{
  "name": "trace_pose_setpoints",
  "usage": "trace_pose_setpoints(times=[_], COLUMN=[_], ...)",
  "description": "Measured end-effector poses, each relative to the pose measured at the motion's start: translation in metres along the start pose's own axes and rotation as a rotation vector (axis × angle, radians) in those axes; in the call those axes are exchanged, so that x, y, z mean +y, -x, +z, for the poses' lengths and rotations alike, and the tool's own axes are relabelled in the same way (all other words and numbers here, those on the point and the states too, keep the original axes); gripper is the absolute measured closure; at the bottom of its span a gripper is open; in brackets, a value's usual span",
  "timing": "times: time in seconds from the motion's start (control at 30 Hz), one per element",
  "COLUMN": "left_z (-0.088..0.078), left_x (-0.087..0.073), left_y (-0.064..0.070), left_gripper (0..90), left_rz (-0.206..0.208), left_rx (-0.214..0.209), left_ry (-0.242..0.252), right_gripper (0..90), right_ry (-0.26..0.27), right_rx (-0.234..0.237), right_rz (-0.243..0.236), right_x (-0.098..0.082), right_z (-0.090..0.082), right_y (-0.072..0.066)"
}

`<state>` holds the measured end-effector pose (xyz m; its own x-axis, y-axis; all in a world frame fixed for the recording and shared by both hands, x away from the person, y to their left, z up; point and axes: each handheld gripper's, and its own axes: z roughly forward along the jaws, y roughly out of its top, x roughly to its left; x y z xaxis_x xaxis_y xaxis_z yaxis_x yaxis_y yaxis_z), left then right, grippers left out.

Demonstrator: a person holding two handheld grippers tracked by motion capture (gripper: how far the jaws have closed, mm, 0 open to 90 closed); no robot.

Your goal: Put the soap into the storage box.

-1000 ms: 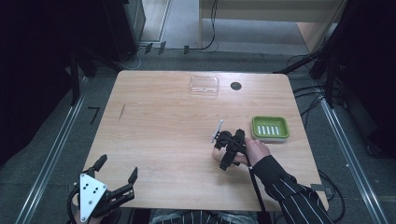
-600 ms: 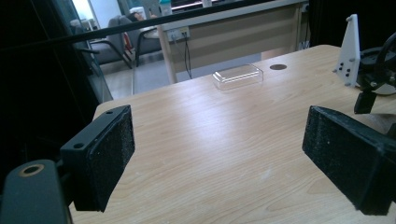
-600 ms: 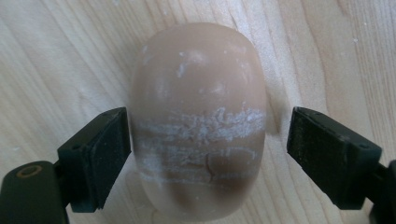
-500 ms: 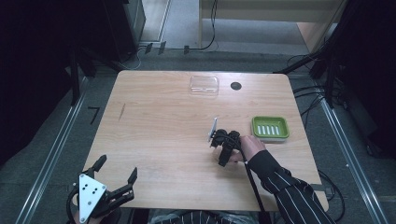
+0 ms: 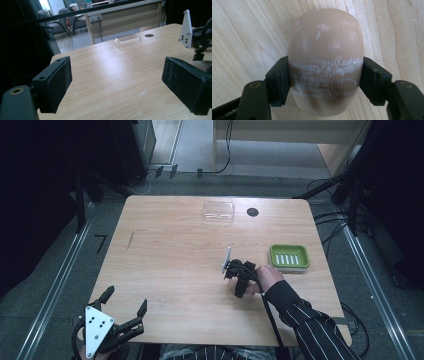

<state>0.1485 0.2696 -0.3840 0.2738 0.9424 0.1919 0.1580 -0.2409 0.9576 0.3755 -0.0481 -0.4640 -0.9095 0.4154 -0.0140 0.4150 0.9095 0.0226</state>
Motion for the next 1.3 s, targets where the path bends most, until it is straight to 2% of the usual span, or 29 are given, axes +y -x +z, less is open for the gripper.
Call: trace_pose_setpoints(times=[0.13, 0.63, 0.9, 1.1, 1.13, 1.3], left_z=[0.0, -0.001, 0.0, -0.001, -0.001, -0.001], left_x=[0.0, 0.0, 0.0, 0.0, 0.0, 0.0], left_y=[0.0, 0.0, 0.0, 0.0, 0.0, 0.0], left_gripper=[9.6, 9.6, 9.6, 9.6, 9.6, 9.6], left_rz=[0.001, 0.0, 0.0, -0.004, -0.005, -0.001], left_rx=[0.0, 0.0, 0.001, 0.0, 0.001, 0.0], left_ry=[0.001, 0.004, 0.004, 0.009, 0.008, 0.007], right_gripper=[33.3, 33.4, 33.4, 33.4, 33.4, 33.4], right_ry=[-0.002, 0.004, 0.001, -0.005, -0.006, -0.003], right_rx=[-0.001, -0.028, -0.029, -0.044, -0.044, -0.046], right_rz=[0.008, -0.036, -0.037, -0.062, -0.051, -0.068], right_x=[0.0, -0.003, -0.01, -0.016, -0.017, -0.023], right_z=[0.0, -0.006, -0.012, -0.014, -0.015, -0.018], right_y=[-0.001, -0.002, -0.001, -0.002, -0.003, 0.0])
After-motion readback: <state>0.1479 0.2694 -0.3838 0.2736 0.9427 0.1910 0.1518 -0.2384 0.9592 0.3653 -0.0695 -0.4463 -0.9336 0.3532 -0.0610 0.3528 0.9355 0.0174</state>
